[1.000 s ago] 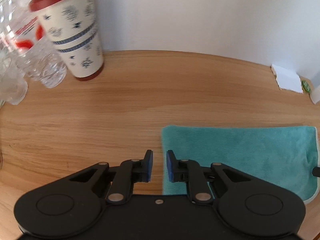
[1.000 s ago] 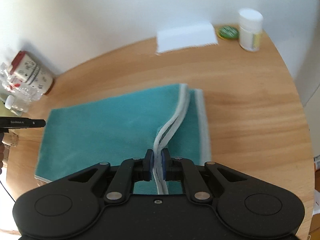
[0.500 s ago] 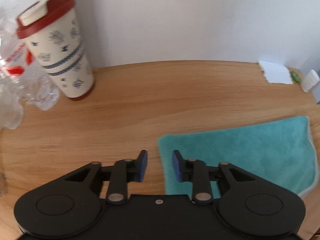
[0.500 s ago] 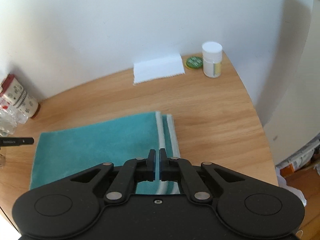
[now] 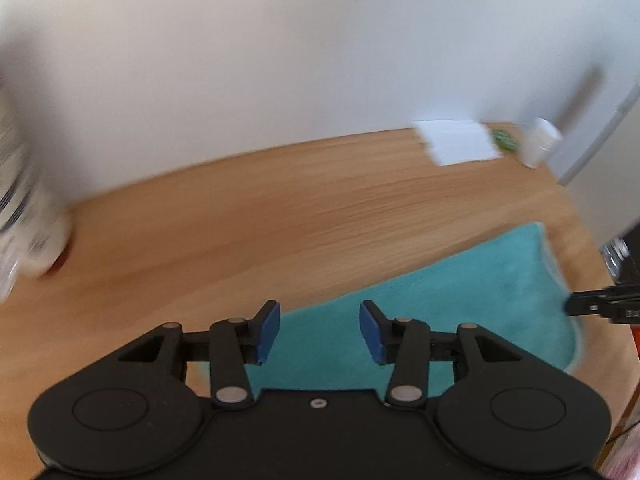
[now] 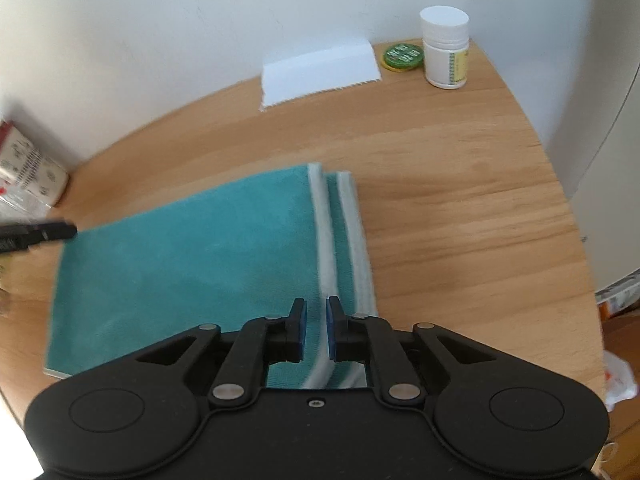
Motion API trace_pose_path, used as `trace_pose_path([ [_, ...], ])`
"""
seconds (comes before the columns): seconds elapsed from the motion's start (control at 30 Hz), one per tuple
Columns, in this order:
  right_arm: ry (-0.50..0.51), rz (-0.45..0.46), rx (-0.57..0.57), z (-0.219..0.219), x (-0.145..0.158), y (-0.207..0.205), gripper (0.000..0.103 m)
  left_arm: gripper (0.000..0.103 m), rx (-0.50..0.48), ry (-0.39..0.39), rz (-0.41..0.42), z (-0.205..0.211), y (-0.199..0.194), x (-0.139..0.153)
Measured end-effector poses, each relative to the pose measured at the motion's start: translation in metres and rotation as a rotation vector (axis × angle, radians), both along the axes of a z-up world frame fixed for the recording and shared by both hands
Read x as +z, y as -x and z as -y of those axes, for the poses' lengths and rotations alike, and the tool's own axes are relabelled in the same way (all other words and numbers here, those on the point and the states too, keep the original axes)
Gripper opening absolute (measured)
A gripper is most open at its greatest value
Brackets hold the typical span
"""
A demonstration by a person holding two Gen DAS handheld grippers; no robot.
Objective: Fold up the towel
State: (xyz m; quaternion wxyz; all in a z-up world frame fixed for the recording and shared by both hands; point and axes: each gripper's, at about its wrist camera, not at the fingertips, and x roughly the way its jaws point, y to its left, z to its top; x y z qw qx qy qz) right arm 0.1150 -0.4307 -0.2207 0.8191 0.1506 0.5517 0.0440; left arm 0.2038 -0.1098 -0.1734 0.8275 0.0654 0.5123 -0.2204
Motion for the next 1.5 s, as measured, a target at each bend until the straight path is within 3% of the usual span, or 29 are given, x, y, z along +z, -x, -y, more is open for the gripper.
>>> trace_pose_path([
  [0.17,-0.038,-0.036,-0.057,0.009,-0.005,0.015,0.013,0.048,-0.226,-0.025,0.006,0.073,-0.015,-0.008],
  [0.4,-0.094,-0.014,-0.096,0.009,-0.006,0.033,0.017,0.048,-0.415,-0.089,-0.026,0.142,-0.023,-0.032],
  [0.67,-0.096,-0.002,-0.105,0.009,-0.009,0.037,0.016,0.045,-0.469,-0.094,-0.061,0.164,-0.024,-0.043],
  [0.77,-0.071,0.007,-0.076,0.005,-0.009,0.037,0.016,0.032,-0.481,-0.087,-0.069,0.169,-0.024,-0.044],
  [0.8,-0.054,0.009,-0.064,0.002,-0.01,0.037,0.014,0.023,-0.485,-0.08,-0.072,0.171,-0.024,-0.044],
  [0.87,-0.017,0.018,-0.043,-0.005,-0.008,0.034,0.008,0.02,-0.497,-0.081,-0.065,0.175,-0.02,-0.043],
  [1.0,-0.042,0.042,-0.076,-0.004,0.001,0.041,0.008,0.014,-0.489,-0.081,-0.058,0.176,-0.019,-0.041],
  [1.5,-0.034,0.197,-0.065,-0.011,0.058,0.059,0.004,0.007,-0.438,-0.031,0.004,0.168,-0.013,-0.013],
])
